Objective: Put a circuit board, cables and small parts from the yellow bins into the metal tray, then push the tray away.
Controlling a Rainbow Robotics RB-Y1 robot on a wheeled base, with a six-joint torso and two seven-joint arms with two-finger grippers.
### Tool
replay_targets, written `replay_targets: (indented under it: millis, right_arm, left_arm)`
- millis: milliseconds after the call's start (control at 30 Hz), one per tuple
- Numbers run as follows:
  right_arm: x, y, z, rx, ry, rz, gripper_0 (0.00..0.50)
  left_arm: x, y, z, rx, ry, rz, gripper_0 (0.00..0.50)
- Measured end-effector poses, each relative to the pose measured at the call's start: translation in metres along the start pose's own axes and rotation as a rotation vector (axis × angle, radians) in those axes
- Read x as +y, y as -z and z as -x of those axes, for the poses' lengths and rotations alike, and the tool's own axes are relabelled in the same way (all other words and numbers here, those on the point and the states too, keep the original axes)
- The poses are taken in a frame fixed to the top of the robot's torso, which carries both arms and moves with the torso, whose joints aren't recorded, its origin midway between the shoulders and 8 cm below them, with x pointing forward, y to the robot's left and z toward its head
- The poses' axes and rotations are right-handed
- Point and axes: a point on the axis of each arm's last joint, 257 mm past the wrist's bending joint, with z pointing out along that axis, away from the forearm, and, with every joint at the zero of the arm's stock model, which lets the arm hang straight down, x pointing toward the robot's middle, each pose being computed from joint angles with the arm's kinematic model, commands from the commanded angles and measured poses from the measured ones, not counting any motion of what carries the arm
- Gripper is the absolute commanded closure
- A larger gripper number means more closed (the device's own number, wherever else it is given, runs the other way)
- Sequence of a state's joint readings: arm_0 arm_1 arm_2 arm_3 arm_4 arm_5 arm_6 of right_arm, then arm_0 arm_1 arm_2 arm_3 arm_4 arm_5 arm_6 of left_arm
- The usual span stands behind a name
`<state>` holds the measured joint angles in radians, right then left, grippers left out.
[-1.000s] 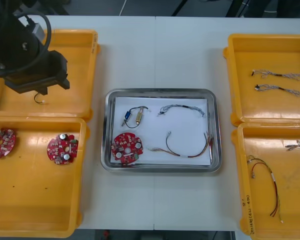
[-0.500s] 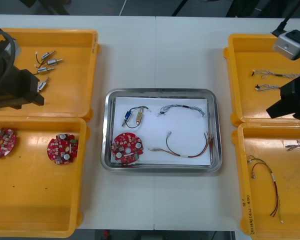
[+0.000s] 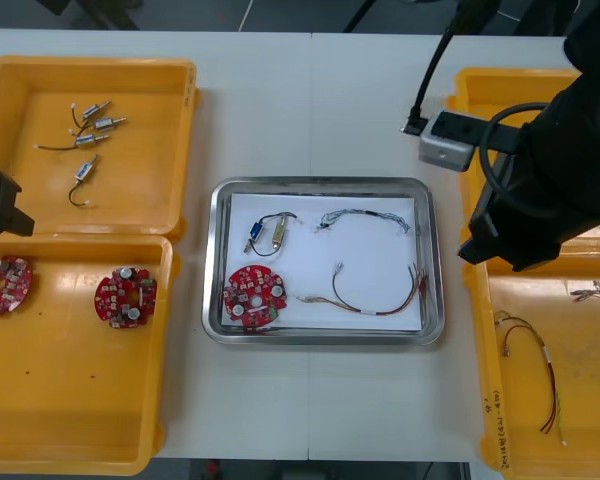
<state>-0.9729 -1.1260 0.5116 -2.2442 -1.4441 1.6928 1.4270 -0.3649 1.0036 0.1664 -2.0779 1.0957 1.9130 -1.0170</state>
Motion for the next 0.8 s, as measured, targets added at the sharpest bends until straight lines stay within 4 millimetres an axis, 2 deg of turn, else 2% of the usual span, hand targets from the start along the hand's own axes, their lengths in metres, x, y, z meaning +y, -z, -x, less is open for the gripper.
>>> replay_targets:
  millis: [233, 400, 667, 800]
  right_arm:
    - [0.026, -0.023, 0.027, -0.01, 0.211, 0.021, 0.0]
    - [0.049, -0.049, 0.041, -0.002, 0.303, 0.034, 0.0]
    - [0.079, -0.089, 0.048, 0.039, 0.403, 0.058, 0.0]
    - [0.086, -0.105, 0.049, 0.068, 0.43, 0.058, 0.0]
  left_arm:
    - [0.015, -0.003, -0.012, 0.019, 0.025, 0.013, 0.0]
    - [0.021, -0.007, -0.019, 0.036, 0.038, 0.018, 0.0]
    - [0.025, -0.011, -0.025, 0.045, 0.048, 0.019, 0.0]
    - [0.025, -0.011, -0.027, 0.045, 0.05, 0.019, 0.0]
